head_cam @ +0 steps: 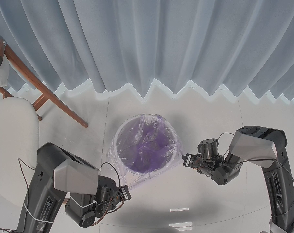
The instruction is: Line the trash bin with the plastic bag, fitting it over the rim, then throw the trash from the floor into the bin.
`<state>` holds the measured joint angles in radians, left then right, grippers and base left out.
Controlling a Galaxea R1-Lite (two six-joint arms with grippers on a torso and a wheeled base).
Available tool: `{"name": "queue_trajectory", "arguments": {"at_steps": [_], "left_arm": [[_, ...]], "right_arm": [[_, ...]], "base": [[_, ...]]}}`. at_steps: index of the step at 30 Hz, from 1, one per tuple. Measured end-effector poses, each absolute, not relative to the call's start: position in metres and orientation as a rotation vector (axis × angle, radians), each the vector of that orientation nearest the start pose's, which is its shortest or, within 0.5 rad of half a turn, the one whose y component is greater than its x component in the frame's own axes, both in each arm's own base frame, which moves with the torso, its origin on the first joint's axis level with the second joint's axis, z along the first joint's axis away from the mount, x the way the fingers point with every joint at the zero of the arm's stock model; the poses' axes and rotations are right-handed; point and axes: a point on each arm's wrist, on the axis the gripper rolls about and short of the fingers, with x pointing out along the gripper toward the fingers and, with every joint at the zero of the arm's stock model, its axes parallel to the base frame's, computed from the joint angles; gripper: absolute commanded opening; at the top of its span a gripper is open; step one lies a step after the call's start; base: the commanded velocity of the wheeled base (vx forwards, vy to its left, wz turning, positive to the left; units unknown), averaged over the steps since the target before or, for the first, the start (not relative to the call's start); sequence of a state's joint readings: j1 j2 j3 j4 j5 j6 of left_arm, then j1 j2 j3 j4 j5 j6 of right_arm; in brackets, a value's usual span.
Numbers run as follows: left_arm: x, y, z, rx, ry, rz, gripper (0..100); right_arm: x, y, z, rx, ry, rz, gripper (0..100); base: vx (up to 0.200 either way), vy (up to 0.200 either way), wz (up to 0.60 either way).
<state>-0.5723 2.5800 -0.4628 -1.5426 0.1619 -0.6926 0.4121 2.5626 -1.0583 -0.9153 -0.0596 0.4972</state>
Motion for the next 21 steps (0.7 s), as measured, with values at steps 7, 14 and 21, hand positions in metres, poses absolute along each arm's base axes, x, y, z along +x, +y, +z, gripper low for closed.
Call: {"name": "queue_trajectory", "arguments": {"at_steps": [7, 14, 21], "left_arm": [[0.263, -0.166, -0.082, -0.466, 0.653, -0.192, 100], [0.245, -0.157, -0.046, -0.495, 0.634, -0.204, 100], [0.205, -0.128, 0.010, -0.524, 0.606, -0.207, 100]], "right_arm": [[0.375, 0.163, -0.057, 0.340, 0.648, 0.191, 100], [0.346, 0.149, -0.035, 0.340, 0.661, 0.189, 100], [0.324, 0.141, 0.000, 0.383, 0.635, 0.219, 100]], "base": [[0.000, 0.000, 0.00], [0.000, 0.000, 0.00], [0.000, 0.000, 0.00]]}}
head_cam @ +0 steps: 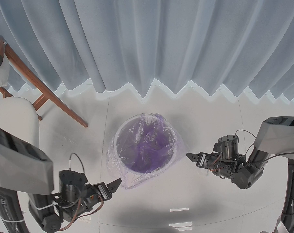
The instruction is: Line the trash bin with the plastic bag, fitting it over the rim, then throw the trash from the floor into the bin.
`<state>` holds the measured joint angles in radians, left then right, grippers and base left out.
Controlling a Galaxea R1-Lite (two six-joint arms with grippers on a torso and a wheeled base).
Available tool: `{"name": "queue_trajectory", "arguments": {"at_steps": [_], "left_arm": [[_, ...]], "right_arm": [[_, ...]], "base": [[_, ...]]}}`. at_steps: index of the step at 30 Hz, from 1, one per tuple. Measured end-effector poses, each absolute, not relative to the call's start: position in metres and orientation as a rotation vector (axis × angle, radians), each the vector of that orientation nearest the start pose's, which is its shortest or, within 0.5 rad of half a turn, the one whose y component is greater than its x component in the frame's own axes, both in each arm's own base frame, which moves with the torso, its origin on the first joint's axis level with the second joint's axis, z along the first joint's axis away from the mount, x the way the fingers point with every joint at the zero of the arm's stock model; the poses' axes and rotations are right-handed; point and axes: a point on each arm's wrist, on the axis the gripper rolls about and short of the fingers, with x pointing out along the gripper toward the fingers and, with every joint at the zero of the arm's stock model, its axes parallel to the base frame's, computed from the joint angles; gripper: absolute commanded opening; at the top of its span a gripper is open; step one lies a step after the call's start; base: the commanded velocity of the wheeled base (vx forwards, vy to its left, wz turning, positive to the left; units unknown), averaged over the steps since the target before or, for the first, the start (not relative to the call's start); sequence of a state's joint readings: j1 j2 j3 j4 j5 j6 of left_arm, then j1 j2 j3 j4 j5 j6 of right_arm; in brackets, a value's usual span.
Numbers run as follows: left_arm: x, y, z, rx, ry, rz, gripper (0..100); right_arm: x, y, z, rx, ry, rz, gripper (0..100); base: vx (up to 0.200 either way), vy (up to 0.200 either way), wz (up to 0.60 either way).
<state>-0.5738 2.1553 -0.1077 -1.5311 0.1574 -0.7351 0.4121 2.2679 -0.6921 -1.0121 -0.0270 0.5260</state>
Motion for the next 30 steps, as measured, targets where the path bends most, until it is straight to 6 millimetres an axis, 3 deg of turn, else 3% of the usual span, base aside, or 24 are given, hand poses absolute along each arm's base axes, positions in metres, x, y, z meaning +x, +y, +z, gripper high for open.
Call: {"name": "queue_trajectory", "arguments": {"at_steps": [9, 17, 22, 30], "left_arm": [[0.174, -0.098, 0.086, -0.607, 0.379, -0.261, 100], [0.144, -0.078, 0.129, -0.575, 0.181, -0.351, 100], [0.130, -0.070, 0.141, -0.562, 0.130, -0.424, 100], [0.124, -0.062, 0.146, -0.547, 0.096, -0.402, 100]], "right_arm": [[0.304, 0.167, 0.029, 0.409, 0.729, 0.287, 100], [0.330, 0.206, 0.058, 0.433, 0.758, 0.293, 100], [0.339, 0.228, 0.051, 0.398, 0.777, 0.293, 100], [0.354, 0.244, 0.025, 0.322, 0.763, 0.277, 100]], "base": [[0.000, 0.000, 0.00], [0.000, 0.000, 0.00], [0.000, 0.000, 0.00], [0.000, 0.000, 0.00]]}}
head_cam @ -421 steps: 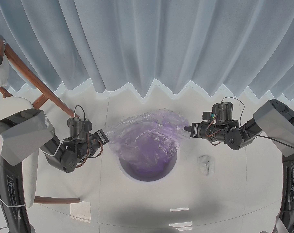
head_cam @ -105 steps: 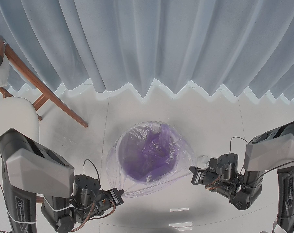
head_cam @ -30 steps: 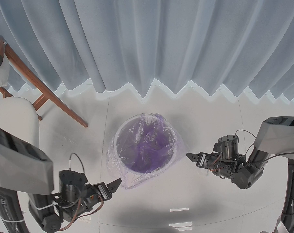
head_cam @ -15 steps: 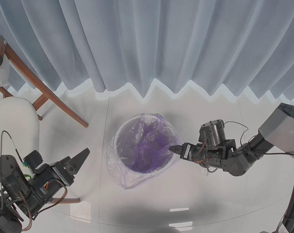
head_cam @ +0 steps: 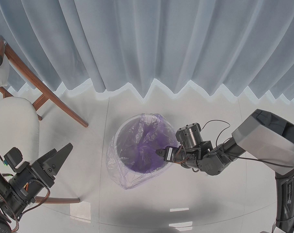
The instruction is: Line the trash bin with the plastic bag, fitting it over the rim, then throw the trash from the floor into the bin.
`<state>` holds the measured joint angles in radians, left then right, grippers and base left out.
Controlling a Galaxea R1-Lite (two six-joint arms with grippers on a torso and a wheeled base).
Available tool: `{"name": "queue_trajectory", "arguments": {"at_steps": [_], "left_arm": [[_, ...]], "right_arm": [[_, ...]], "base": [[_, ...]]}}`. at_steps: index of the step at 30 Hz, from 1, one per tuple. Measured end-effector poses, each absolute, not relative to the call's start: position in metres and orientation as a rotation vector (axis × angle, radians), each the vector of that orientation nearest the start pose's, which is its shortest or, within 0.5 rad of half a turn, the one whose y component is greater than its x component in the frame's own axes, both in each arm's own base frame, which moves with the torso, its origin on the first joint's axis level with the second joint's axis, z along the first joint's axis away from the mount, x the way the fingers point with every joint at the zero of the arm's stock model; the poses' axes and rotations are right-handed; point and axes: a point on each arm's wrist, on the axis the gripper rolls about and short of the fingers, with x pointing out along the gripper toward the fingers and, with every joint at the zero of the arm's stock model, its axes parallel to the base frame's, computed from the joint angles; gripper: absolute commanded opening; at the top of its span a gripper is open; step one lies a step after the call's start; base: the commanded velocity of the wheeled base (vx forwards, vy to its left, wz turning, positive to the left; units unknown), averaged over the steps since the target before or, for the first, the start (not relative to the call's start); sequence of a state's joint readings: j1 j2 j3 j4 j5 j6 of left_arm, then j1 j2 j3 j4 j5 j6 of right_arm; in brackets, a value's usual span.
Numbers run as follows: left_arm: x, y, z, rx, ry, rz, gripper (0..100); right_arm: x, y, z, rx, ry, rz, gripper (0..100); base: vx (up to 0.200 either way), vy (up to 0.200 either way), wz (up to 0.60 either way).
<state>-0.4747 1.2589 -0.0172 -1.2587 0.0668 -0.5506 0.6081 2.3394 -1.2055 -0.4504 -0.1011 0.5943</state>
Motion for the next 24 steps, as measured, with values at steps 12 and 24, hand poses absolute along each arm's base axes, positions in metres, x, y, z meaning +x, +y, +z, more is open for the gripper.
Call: {"name": "queue_trajectory", "arguments": {"at_steps": [12, 24], "left_arm": [[0.123, -0.044, 0.152, -0.563, 0.021, -0.290, 100], [0.124, -0.038, 0.151, -0.561, 0.027, -0.263, 100]], "right_arm": [[0.369, 0.252, 0.009, 0.241, 0.738, 0.270, 0], [0.368, 0.222, 0.051, 0.187, 0.678, 0.344, 0]], "base": [[0.000, 0.000, 0.00], [0.000, 0.000, 0.00]]}}
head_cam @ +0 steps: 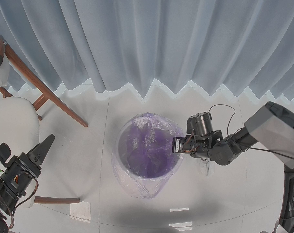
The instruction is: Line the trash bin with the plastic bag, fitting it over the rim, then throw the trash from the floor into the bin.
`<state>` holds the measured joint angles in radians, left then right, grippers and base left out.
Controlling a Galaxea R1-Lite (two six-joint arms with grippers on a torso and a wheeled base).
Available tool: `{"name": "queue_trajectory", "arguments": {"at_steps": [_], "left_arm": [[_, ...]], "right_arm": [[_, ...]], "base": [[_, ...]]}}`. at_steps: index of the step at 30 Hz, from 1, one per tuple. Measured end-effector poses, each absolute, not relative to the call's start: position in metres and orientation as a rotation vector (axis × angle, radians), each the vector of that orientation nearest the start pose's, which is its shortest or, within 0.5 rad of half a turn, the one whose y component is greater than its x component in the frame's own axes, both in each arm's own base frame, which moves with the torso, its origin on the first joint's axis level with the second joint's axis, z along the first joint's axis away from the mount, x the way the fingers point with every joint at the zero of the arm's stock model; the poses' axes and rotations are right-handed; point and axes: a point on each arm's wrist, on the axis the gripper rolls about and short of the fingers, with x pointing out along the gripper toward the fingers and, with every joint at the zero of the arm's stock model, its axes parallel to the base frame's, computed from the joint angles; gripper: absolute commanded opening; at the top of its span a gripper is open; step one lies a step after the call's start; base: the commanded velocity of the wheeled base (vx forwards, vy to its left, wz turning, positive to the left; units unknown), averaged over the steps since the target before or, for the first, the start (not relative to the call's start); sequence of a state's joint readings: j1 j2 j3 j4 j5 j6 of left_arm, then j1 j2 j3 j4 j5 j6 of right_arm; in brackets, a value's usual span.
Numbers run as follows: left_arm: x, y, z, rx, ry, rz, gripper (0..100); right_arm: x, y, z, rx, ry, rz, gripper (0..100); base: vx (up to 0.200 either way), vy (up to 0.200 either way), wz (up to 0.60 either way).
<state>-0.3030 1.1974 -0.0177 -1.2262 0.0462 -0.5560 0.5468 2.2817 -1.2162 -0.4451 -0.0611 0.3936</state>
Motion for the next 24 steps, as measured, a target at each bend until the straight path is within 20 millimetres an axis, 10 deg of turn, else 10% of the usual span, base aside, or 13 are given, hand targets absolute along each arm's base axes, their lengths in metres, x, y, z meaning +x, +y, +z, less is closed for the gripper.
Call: {"name": "queue_trajectory", "arguments": {"at_steps": [13, 24], "left_arm": [[0.118, -0.050, 0.149, -0.836, 0.281, -0.667, 100], [0.142, -0.028, 0.149, -0.929, 0.374, -0.685, 100]], "right_arm": [[0.332, 0.160, 0.111, 0.247, 0.667, 0.565, 0], [0.309, 0.114, 0.134, 0.293, 0.651, 0.729, 0]], "base": [[0.000, 0.000, 0.00], [0.000, 0.000, 0.00]]}}
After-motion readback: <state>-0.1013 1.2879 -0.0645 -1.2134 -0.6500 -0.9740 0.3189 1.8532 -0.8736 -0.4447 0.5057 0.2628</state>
